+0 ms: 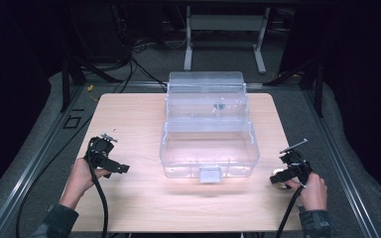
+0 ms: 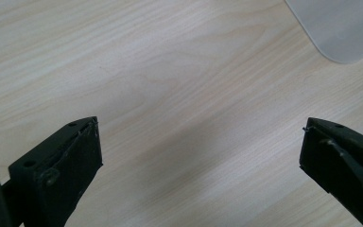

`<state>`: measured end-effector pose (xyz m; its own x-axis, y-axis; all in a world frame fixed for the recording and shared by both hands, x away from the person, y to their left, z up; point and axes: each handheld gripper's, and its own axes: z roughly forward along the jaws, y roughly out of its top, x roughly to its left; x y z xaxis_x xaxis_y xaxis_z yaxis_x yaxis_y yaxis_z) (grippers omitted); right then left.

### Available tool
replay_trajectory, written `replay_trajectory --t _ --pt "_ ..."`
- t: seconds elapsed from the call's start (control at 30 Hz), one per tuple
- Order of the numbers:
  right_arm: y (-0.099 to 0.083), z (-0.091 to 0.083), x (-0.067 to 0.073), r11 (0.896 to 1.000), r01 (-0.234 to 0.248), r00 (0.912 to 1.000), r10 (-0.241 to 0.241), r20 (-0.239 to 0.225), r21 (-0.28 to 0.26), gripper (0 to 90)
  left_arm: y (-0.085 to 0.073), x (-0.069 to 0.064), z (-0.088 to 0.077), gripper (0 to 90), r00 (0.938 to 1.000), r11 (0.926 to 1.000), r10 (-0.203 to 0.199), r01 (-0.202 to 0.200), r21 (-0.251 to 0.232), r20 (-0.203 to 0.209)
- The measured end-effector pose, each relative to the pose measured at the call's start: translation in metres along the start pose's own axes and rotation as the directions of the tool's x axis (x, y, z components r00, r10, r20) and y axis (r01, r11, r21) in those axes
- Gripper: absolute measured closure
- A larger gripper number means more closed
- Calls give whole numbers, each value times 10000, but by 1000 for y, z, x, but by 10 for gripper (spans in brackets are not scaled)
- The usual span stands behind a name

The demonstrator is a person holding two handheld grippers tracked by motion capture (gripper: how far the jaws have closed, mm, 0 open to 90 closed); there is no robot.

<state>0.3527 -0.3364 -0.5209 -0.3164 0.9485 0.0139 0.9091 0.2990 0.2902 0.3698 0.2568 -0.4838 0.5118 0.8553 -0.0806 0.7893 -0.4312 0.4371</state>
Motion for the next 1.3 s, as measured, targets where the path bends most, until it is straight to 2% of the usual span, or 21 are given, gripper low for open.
replay_trajectory --t 0.17,0.23,0.33,0.63,0.97,1.03,1.1,1.2,1.23,1.27,1.3 --pt "1 7 -1 9997 -78 9998 83 -193 245 104 -2 2 7 2 10000 9999 -66 65 149 52" --pt "2 6 0 9991 -14 9998 22 -198 425 138 -2 2 8 2 9999 9998 -50 48 212 110" --pt "2 8 0 9993 -38 9999 43 -133 378 182 -3 2 10 1 9999 9997 -50 47 247 127" --pt "2 8 0 9990 101 9999 -95 -144 430 199 -6 6 11 2 9998 9995 -123 119 286 138" --pt "6 -9 3 9992 315 9991 -308 -281 232 201 -6 6 9 2 9998 9995 -75 70 299 168" --pt "7 -15 2 9992 367 9983 -360 -452 146 201 -4 5 8 2 9999 9996 -67 63 267 156" --pt "8 -20 3 9990 435 9989 -434 -153 37 201 -2 4 8 1 10000 9996 -36 34 289 88" --pt "9 -28 1 9988 487 9978 -486 -462 7 202 0 1 9 1 10000 9996 22 -25 296 90" --pt "9 -30 2 9986 533 9985 -533 -94 -29 202 0 0 10 2 9999 9995 81 -84 304 113" --pt "9 -33 2 9986 526 9984 -528 -216 -106 202 1 -1 10 2 9999 9993 101 -105 347 107" --pt "10 -35 1 9986 511 9962 -517 -698 -108 202 1 -1 11 2 9999 9992 109 -113 387 111"
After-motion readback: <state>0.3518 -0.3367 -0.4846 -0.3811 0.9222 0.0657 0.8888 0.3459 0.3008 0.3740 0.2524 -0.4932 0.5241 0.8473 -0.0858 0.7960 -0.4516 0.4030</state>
